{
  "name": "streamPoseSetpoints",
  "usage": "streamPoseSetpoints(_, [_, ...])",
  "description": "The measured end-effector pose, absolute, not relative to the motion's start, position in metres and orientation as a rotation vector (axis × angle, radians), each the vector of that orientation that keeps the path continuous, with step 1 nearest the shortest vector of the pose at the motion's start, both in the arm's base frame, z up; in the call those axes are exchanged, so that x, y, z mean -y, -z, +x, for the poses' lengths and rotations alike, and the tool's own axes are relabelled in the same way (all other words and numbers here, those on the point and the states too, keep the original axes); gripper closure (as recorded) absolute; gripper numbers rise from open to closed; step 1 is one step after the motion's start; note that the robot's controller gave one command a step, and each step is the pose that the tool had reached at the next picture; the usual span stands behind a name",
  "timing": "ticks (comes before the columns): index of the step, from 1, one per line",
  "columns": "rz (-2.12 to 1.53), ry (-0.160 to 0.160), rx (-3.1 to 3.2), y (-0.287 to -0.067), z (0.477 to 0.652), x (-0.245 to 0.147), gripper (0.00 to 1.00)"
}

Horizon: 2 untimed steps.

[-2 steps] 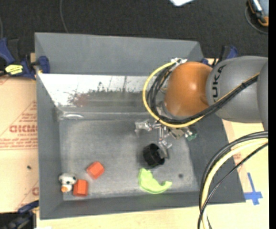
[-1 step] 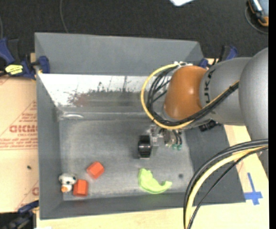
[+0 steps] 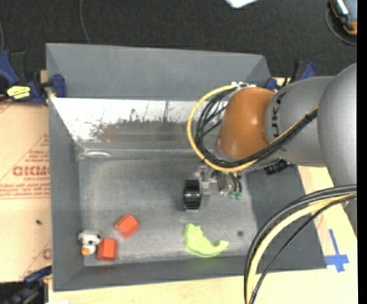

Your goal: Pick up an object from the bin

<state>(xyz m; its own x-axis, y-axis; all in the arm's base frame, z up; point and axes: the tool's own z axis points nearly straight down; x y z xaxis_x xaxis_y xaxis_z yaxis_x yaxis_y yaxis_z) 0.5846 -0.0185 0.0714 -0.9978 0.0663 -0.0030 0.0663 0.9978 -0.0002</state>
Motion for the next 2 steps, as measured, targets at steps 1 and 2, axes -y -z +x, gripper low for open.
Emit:
streamPoseSetpoints(1, [0.103,0.001,-3.136,-0.0733,0.5842,0.0187,1.00])
streamPoseSetpoints(2, [0.104,0.001,-3.136,-0.0812,0.5843,0.0192,1.00])
